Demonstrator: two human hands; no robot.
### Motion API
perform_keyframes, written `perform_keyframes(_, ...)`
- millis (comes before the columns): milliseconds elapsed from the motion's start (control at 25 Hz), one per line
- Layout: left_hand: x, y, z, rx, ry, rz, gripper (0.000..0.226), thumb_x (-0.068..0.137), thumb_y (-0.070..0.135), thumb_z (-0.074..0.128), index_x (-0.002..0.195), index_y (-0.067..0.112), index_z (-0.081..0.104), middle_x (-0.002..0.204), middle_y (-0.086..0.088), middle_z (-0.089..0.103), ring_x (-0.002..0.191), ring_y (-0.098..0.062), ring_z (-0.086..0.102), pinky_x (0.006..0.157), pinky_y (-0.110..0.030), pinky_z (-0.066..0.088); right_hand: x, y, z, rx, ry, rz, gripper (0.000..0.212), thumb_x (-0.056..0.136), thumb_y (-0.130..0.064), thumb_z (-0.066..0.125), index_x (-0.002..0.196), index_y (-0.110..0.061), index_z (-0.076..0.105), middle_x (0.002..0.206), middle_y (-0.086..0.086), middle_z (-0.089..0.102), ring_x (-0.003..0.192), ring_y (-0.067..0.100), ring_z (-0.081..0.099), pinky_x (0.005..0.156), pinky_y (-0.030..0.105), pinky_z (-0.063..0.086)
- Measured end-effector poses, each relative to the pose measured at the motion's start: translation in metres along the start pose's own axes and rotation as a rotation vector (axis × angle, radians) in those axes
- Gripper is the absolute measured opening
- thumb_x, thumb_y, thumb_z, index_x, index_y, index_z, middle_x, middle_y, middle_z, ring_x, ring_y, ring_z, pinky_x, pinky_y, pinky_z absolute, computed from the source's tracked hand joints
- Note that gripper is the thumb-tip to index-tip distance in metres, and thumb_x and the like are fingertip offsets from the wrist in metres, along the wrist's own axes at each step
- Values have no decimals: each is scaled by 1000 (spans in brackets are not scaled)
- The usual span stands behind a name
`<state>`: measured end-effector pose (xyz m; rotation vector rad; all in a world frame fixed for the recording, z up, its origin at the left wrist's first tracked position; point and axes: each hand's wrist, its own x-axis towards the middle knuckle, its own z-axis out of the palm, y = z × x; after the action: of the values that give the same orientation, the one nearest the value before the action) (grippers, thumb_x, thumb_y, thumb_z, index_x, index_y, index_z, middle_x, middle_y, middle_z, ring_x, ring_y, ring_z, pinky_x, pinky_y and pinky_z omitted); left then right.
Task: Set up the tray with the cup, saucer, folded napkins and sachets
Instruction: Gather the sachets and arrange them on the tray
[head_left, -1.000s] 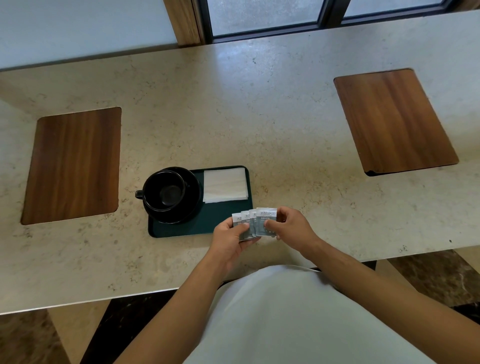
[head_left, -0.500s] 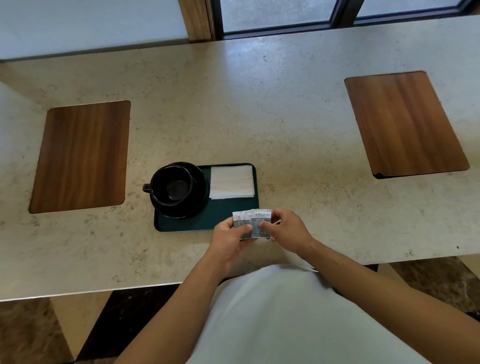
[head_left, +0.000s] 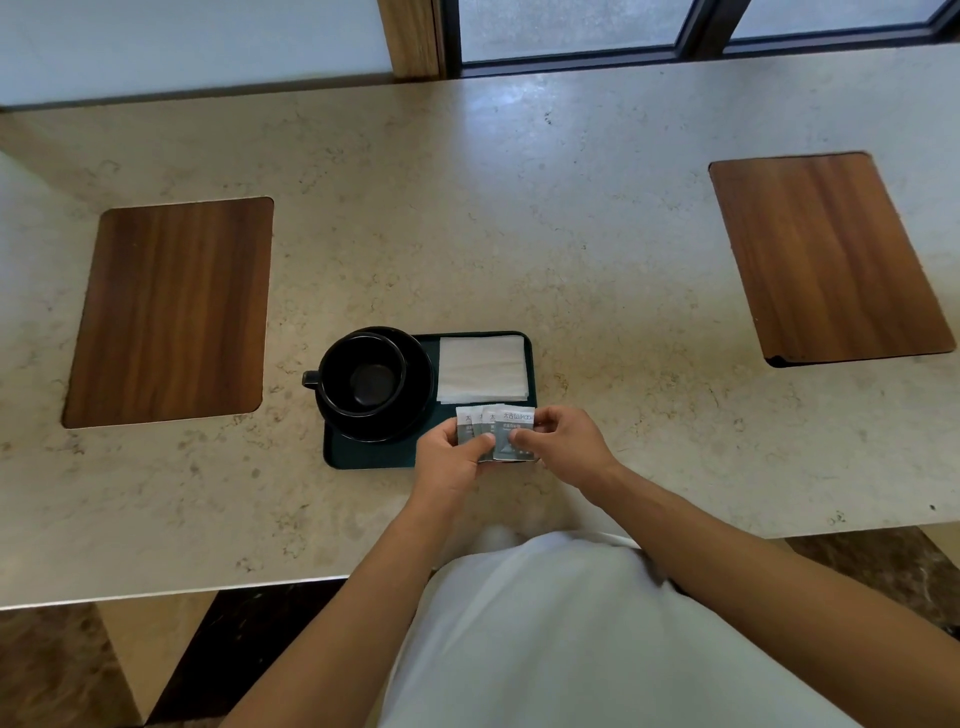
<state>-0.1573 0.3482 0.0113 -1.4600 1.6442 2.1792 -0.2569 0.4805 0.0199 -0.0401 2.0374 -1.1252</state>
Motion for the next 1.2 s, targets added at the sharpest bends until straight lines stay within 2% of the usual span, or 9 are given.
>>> perform_keyframes(120, 7, 11, 2, 109, 17, 74, 23, 87, 5, 75, 94, 27, 73, 87, 7, 79, 82, -12, 77, 72, -28, 63, 7, -5, 3, -95, 98, 1, 19, 85, -29, 81, 101, -22, 71, 86, -5, 75, 76, 8, 72, 59, 17, 51)
perform_keyframes(240, 15, 17, 3, 161, 61, 47, 21, 85, 4, 77, 92, 23, 71, 92, -2, 78, 82, -15, 76, 74, -31, 64, 13, -6, 8, -206, 119, -7, 20, 86, -30, 80, 102, -22, 72, 89, -7, 74, 79, 6, 70, 62, 18, 53)
perform_keyframes(400, 19, 19, 1, 247, 68, 41, 20, 84, 8, 79, 97, 20, 71, 93, -1, 76, 85, -16, 75, 78, -37, 64, 19, -5, 12, -262, 116, 12, 16, 86, -32, 79, 95, -20, 74, 83, -6, 73, 73, 6, 68, 57, 18, 51)
perform_keyframes(480, 18, 21, -3, 289, 100, 49, 20, 83, 12, 80, 92, 27, 71, 88, 6, 76, 82, -10, 74, 73, -30, 62, 21, -5, 15, -285, 107, 22, 16, 85, -34, 79, 86, -19, 73, 74, -4, 70, 65, 8, 64, 54, 21, 47)
perform_keyframes(600, 15, 23, -11, 393, 174, 64, 23, 81, 18, 82, 83, 35, 67, 80, 14, 73, 75, -1, 70, 59, -14, 50, 23, -8, 23, -317, 69, 31, 22, 84, -36, 79, 77, -18, 70, 65, -5, 66, 56, 6, 57, 49, 19, 41)
perform_keyframes(760, 10, 22, -14, 504, 213, 68, 23, 82, 20, 81, 81, 35, 63, 79, 14, 69, 71, 1, 66, 55, -11, 44, 24, -12, 30, -419, 46, 31, 23, 85, -35, 77, 72, -18, 69, 67, -4, 68, 59, 8, 62, 49, 20, 40)
perform_keyframes(960, 13, 23, -9, 616, 259, 78, 7, 85, 19, 74, 88, 22, 67, 77, 12, 67, 68, -6, 65, 52, -17, 45, 25, -17, 34, -500, 54, 48, 34, 87, -37, 73, 60, -19, 64, 57, -4, 64, 50, 7, 57, 44, 22, 36)
perform_keyframes(1080, 9, 21, -7, 684, 279, 98, 5, 88, 22, 70, 88, 21, 66, 78, 9, 69, 68, -7, 64, 53, -21, 47, 25, -16, 34, -503, 51, 43, 35, 87, -38, 73, 61, -16, 66, 59, -1, 67, 52, 11, 60, 46, 24, 41)
perform_keyframes(1200, 4, 18, -10, 802, 268, 140, 11, 89, 27, 67, 94, 17, 66, 87, 2, 69, 79, -16, 65, 72, -35, 54, 24, -16, 31, -542, 58, 20, 39, 87, -46, 73, 62, -17, 69, 57, -2, 67, 52, 10, 62, 49, 25, 45)
